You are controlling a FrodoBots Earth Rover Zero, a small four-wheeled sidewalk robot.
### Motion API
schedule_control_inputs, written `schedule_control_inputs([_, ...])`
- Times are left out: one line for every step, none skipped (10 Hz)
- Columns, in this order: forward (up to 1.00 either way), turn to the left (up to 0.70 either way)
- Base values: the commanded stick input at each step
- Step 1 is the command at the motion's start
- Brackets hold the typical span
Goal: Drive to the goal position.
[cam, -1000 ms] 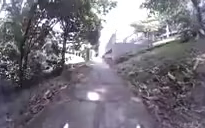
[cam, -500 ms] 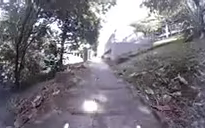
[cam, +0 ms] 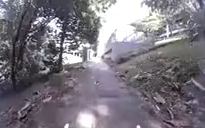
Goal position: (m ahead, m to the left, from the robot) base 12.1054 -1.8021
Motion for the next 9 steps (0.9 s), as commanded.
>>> schedule_control_inputs([0.7,0.0])
schedule_control_inputs([0.7,0.0])
schedule_control_inputs([0.7,0.0])
schedule_control_inputs([0.7,0.0])
schedule_control_inputs([0.7,0.0])
schedule_control_inputs([0.7,0.0])
schedule_control_inputs([0.7,0.0])
schedule_control_inputs([0.7,0.0])
schedule_control_inputs([0.7,0.0])
